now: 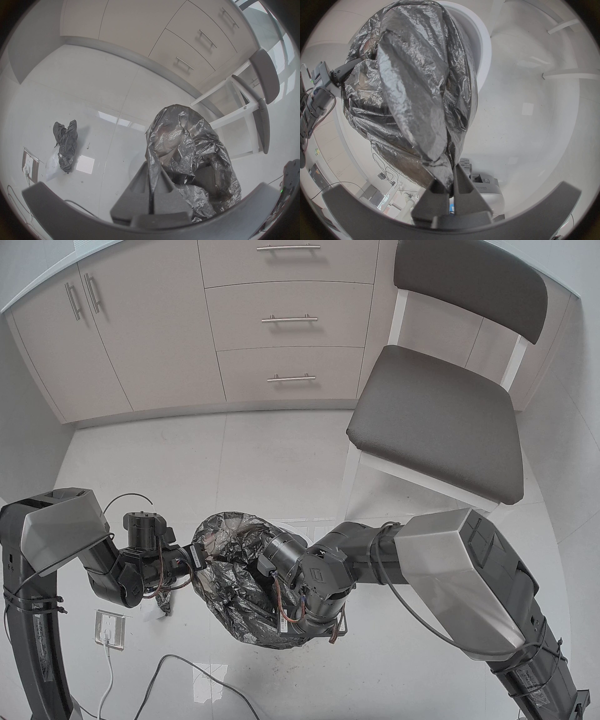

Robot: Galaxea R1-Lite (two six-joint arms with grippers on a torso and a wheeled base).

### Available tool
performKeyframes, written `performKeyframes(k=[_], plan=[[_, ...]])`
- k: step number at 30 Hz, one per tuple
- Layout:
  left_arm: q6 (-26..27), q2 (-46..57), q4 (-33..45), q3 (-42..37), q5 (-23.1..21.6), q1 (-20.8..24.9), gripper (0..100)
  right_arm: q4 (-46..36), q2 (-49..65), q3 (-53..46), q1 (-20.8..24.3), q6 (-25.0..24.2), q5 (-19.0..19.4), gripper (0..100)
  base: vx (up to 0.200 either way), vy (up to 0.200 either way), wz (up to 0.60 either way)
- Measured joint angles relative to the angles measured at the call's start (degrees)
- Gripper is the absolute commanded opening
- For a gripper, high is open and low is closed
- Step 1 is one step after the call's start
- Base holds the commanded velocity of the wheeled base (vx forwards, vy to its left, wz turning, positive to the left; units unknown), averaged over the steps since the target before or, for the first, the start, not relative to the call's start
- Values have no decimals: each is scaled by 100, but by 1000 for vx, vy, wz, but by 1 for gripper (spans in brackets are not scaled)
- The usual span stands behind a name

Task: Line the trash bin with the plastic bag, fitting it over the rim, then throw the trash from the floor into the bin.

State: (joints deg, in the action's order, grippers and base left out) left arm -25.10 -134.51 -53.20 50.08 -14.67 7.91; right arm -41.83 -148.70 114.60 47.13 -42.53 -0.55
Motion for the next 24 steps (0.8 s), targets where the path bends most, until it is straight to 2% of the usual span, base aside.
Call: performKeyframes(k=[3, 4, 21, 24], plan=[[-7, -60, -1, 16, -6, 0, 0, -21, -6, 0, 2, 0, 1, 0, 0, 0, 0], [-10, -79, -1, 24, -6, 0, 0, -34, -6, 0, 5, -2, 1, 100, 0, 0, 0], [-71, -457, -9, 162, -66, -1, 0, -62, 33, 0, 72, 0, 1, 100, 0, 0, 0], [-55, -490, -20, 154, -68, -1, 0, -60, 118, 0, 122, 137, -56, 100, 0, 0, 0]])
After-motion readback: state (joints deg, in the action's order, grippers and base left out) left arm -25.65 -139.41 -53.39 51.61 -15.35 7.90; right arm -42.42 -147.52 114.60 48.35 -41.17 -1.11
